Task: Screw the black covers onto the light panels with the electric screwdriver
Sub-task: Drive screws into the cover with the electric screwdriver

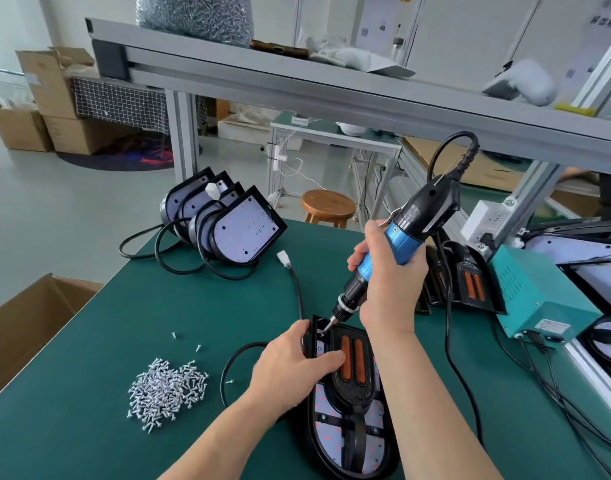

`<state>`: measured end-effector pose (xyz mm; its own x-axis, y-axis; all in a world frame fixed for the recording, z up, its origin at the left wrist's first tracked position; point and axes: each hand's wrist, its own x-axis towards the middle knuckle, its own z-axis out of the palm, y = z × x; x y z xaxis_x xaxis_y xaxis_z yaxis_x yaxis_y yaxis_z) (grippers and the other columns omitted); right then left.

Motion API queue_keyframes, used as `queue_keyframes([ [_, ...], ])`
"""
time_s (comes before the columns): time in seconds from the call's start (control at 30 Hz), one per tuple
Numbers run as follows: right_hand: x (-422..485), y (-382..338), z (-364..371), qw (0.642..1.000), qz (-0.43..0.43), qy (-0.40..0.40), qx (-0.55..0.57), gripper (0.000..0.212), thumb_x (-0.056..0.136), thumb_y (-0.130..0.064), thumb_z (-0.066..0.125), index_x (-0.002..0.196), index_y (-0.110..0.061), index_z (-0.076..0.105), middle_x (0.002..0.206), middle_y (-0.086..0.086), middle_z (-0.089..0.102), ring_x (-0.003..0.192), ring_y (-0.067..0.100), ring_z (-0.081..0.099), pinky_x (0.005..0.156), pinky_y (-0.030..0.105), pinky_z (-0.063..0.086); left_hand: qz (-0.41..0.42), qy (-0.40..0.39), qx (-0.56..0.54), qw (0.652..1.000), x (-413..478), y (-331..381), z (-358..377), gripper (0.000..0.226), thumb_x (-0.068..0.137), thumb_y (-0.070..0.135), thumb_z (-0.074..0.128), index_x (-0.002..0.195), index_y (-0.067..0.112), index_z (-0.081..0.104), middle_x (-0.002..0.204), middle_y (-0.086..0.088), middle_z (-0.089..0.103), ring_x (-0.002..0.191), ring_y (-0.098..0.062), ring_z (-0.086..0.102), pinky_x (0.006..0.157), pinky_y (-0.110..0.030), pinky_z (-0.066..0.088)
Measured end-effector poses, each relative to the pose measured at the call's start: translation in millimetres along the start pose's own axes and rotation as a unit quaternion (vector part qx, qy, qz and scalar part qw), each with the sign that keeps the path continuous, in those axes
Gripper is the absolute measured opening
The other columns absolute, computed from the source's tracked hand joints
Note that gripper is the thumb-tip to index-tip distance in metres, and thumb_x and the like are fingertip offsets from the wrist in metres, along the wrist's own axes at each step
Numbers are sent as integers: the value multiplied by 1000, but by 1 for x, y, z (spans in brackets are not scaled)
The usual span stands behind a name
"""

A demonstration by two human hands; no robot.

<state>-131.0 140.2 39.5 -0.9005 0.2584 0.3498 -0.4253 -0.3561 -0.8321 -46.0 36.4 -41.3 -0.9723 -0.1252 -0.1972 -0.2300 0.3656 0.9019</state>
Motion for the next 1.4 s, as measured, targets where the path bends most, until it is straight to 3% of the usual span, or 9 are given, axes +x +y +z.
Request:
queue_keyframes([
  [0.13,-1,3,0,999,-11,-28,-11,18,87,-20,71,95,-13,57,61,-1,58,49,16,54,53,28,50,-7,3,-1,1000,1,0,1,64,62,65,65,120,40,53,105,20,69,103,-11,63,96,-42,50],
  [0.27,0,6,-2,999,-22,-29,-23,15,88,-17,68,91,-14,54,59,0,57,48,16,53,54,26,50,-5,2,0,1000,3,-2,3,68,60,67,63,122,39,57,101,18,72,99,-11,66,94,-43,51],
  [0.47,4,10,8,996,-12,-78,-35,17,85,-13,68,83,-15,51,56,1,52,44,17,49,51,24,46,-1,8,20,1000,3,-2,3,49,63,64,63,105,38,62,93,14,73,92,-12,66,89,-43,52],
  [0.63,2,11,11,991,-3,-130,-36,24,85,-15,69,72,-33,60,56,0,53,45,18,49,52,27,46,-9,4,36,999,4,-4,3,46,67,63,63,107,39,59,95,18,67,96,-13,62,92,-40,51],
  [0.73,3,9,13,989,4,-139,-42,20,90,-7,66,80,-22,57,56,0,53,45,18,49,52,27,46,-7,13,45,999,5,-5,2,25,67,63,63,81,48,49,88,18,64,93,-13,61,91,-39,51],
  [0.9,1,-2,8,988,21,-150,-28,14,89,-11,68,97,-9,57,62,4,55,51,20,53,57,27,49,-6,8,26,1000,4,-2,1,46,65,64,64,101,37,56,91,15,69,88,-9,64,88,-40,53],
  [1.2,-7,-17,-8,1000,11,18,19,12,94,-7,68,98,-11,57,60,1,55,51,18,52,58,24,50,-23,-15,-2,1000,3,1,0,68,57,67,67,112,29,58,99,9,71,95,-15,67,93,-44,52],
  [1.4,17,-69,-24,995,-30,91,40,20,87,-20,75,95,-16,58,65,1,58,54,18,53,54,29,49,-21,-16,-21,999,6,0,0,60,53,67,70,97,27,67,93,5,76,90,-18,71,92,-47,54],
])
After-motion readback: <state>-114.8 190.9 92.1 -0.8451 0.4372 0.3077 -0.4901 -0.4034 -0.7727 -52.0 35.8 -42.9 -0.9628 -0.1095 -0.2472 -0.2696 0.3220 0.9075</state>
